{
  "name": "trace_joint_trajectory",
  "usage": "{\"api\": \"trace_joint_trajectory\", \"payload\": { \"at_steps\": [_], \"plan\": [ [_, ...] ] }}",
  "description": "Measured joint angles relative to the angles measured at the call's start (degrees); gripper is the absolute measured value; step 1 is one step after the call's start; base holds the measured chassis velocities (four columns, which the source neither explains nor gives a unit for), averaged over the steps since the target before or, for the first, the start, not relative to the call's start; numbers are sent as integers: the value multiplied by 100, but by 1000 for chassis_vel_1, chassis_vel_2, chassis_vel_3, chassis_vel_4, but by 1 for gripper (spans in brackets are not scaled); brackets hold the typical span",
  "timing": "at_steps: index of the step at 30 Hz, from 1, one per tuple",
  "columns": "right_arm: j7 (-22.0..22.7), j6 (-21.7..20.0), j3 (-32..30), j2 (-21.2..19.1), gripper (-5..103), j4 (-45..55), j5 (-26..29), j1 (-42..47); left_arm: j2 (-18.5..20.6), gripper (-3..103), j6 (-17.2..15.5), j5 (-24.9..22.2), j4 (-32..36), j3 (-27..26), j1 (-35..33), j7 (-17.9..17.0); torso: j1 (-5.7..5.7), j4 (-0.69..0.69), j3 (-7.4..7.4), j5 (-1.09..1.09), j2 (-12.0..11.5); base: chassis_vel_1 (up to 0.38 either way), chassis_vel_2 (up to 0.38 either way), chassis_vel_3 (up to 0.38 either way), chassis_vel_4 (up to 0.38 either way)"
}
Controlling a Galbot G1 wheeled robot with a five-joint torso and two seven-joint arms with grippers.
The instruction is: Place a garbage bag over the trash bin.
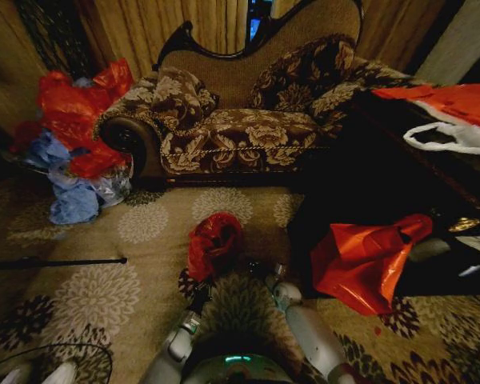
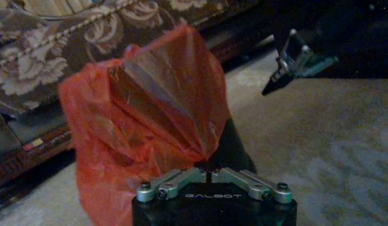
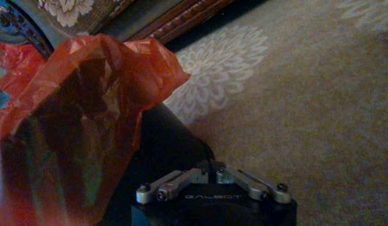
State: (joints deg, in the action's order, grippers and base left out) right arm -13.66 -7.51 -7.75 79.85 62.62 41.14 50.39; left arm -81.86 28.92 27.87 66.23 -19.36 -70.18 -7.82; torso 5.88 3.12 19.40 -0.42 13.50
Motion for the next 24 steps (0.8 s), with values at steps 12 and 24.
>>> {"api": "trace_joint_trajectory", "payload": {
  "at_steps": [12,24],
  "plan": [
    [-44,180,-4,28,0,239,-125,140,-165,0,-356,79,-234,3,227,-72,0,-1,0,0,0,0,0,0,0],
    [209,158,13,-170,33,679,-151,326,425,34,-376,-1093,1001,60,-685,-59,0,-1,0,-1,0,0,0,0,0]
  ]
}}
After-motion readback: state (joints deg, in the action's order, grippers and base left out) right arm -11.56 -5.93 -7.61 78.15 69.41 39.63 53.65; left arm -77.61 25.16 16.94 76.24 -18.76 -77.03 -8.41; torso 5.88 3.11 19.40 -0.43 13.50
